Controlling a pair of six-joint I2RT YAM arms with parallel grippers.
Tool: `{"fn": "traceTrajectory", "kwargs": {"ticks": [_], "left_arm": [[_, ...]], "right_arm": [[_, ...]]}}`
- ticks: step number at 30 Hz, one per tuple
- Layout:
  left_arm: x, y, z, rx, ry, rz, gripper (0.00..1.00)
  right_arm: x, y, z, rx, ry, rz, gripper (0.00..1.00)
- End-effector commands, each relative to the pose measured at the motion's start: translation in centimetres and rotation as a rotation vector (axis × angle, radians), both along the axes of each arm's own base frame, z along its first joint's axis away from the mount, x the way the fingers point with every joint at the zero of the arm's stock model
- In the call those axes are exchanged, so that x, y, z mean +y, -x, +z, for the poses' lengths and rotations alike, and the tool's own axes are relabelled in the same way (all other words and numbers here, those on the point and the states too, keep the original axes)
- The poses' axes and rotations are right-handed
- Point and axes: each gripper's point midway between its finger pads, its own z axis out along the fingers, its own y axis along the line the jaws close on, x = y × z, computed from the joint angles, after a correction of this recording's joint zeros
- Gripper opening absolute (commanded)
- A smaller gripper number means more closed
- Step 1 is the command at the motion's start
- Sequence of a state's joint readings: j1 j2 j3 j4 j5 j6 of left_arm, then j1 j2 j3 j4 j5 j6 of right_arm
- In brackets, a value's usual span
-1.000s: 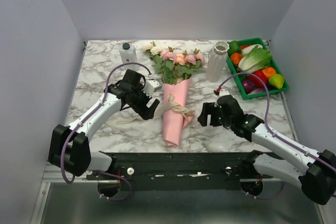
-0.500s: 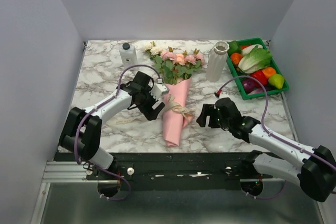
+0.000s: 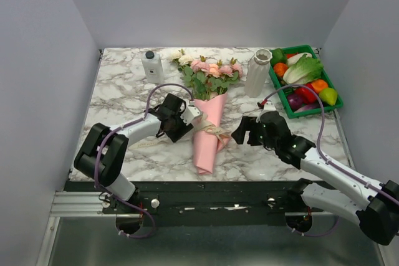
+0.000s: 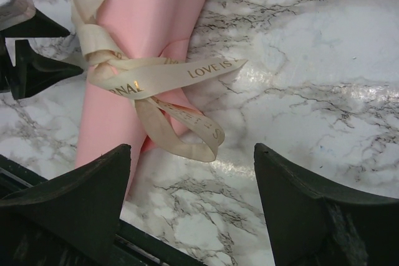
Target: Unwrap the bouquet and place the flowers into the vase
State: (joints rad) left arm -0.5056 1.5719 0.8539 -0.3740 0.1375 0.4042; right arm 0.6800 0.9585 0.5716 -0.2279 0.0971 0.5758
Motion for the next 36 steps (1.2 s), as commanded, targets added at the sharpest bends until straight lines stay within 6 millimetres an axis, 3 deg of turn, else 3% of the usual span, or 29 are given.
{"fn": "traceTrajectory", "kwargs": {"ticks": [1, 5, 6, 8, 11, 18, 21, 29, 36], "left_arm": [[1.9, -1.2, -0.7, -0.087, -0.097, 0.022, 0.52], [2.0, -1.1, -0.7, -0.091, -0.101, 0.023, 0.24], [2.0, -1.1, -0.6, -0.091, -0.099, 0.025, 0.13], [2.0, -1.1, -0.3, -0.087, -0.098, 0.033, 0.01], [1.8, -1.1, 1.1, -0.081, -0.076, 0.045, 0.0], [1.6, -1.9, 9.2, -0.166, 0.069, 0.104, 0.0], [2.5, -1.8, 11.1, -0.183, 0.096, 0.142, 0.0], [8.6, -2.3, 11.4, -0.2, 0.059, 0.318, 0.0], [10.4, -1.9, 12.5, -0.228, 0.05, 0.368, 0.0]], "right_arm": [[0.3, -0.6, 2.1, -0.043, -0.021, -0.007, 0.87], [0.6, -0.8, 2.4, -0.044, -0.027, 0.0, 0.87], [0.7, -0.8, 2.5, -0.046, -0.028, 0.0, 0.87], [0.7, -0.8, 2.8, -0.05, -0.032, 0.0, 0.87], [0.6, -0.9, 2.9, -0.058, -0.029, -0.004, 0.87], [0.3, -1.9, 1.9, -0.048, 0.03, -0.031, 0.87], [0.2, -2.7, 1.3, -0.037, 0.067, -0.055, 0.87], [-0.1, -3.9, -0.1, -0.021, 0.124, -0.095, 0.88], [0.4, -3.7, -2.5, 0.023, 0.132, -0.079, 0.86]]}}
